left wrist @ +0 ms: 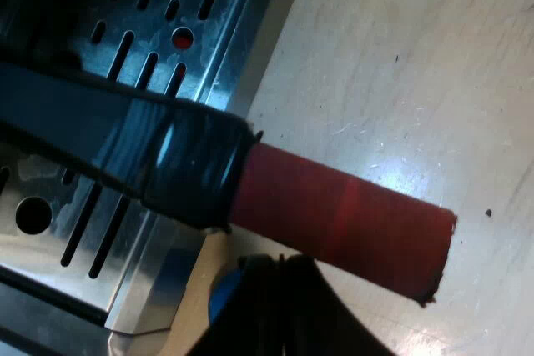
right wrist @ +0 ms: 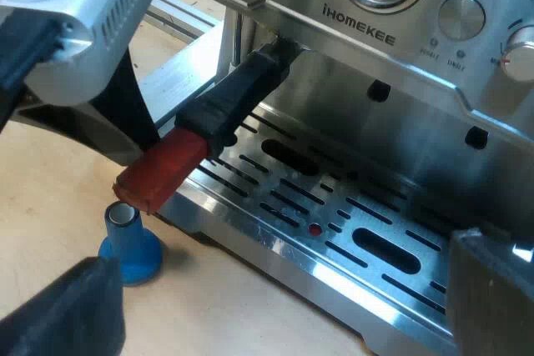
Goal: Put the handle in the coffee machine
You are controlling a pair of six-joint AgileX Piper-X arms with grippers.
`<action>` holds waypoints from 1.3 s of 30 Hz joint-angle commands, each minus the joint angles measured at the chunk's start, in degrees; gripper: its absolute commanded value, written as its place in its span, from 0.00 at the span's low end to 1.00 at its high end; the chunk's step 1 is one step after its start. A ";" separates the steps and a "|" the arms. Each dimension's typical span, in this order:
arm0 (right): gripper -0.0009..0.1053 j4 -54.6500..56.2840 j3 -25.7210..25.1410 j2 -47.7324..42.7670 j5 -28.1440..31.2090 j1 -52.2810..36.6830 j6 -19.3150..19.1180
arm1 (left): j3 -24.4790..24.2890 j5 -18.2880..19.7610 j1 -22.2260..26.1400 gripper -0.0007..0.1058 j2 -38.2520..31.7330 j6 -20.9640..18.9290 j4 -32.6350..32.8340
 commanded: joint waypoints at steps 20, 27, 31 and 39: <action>0.76 2.17 -0.24 -0.38 -2.73 0.08 1.89 | -1.55 6.77 15.49 0.01 -5.10 9.47 4.46; 0.76 2.19 -0.24 -0.38 -5.33 0.08 3.07 | -1.55 6.77 19.99 0.02 -10.23 9.03 4.53; 0.76 2.19 -0.24 -0.38 -5.43 -0.03 5.42 | -1.55 6.14 20.81 0.20 -12.42 8.65 4.53; 0.76 3.59 -0.24 -0.38 -10.05 -0.03 8.92 | -2.05 5.48 20.81 0.99 -15.10 2.75 8.08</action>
